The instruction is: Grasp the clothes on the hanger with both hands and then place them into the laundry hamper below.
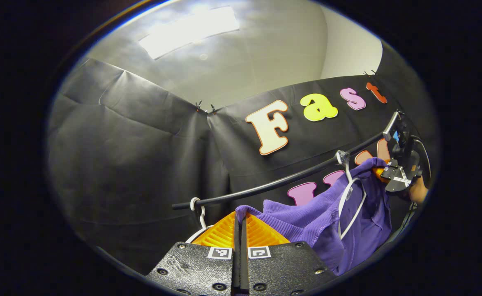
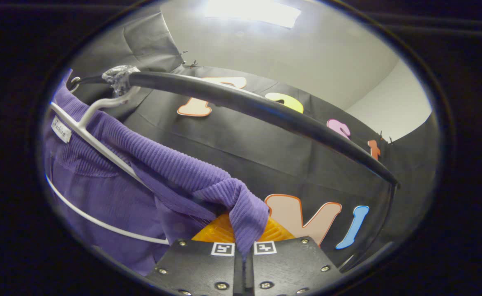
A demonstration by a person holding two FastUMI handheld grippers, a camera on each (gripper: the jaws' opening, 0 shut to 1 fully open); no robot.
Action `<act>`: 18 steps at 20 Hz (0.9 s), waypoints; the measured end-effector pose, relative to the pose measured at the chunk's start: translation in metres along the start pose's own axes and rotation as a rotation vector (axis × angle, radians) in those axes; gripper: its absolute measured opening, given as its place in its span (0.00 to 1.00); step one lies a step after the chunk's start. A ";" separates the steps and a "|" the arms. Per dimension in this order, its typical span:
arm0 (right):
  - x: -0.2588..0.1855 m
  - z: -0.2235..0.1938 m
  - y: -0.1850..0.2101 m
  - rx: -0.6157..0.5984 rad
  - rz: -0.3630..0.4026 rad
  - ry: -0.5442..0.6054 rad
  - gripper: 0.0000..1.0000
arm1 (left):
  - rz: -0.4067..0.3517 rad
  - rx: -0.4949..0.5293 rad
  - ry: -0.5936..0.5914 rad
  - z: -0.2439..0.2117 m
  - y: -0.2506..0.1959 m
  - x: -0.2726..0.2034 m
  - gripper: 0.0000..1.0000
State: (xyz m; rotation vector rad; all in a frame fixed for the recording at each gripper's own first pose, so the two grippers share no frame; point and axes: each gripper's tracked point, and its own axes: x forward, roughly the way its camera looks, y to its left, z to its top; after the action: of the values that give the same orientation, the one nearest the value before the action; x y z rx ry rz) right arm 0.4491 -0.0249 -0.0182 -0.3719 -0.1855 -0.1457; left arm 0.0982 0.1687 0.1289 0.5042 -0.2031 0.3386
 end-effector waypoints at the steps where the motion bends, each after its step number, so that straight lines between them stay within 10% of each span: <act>1: 0.005 0.000 -0.004 -0.052 -0.021 -0.021 0.03 | -0.010 -0.013 0.011 -0.002 -0.002 0.005 0.00; 6: 0.023 0.007 -0.007 -0.287 -0.054 -0.156 0.03 | 0.029 0.001 -0.025 0.007 -0.007 0.029 0.00; 18: 0.045 -0.088 0.043 0.045 0.105 0.030 0.03 | 0.021 -0.046 0.067 -0.051 -0.021 0.044 0.00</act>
State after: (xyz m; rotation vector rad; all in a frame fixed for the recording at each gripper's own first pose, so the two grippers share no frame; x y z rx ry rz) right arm 0.5134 -0.0234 -0.1044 -0.3337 -0.1394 -0.0431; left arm 0.1522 0.1893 0.0878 0.4447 -0.1514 0.3701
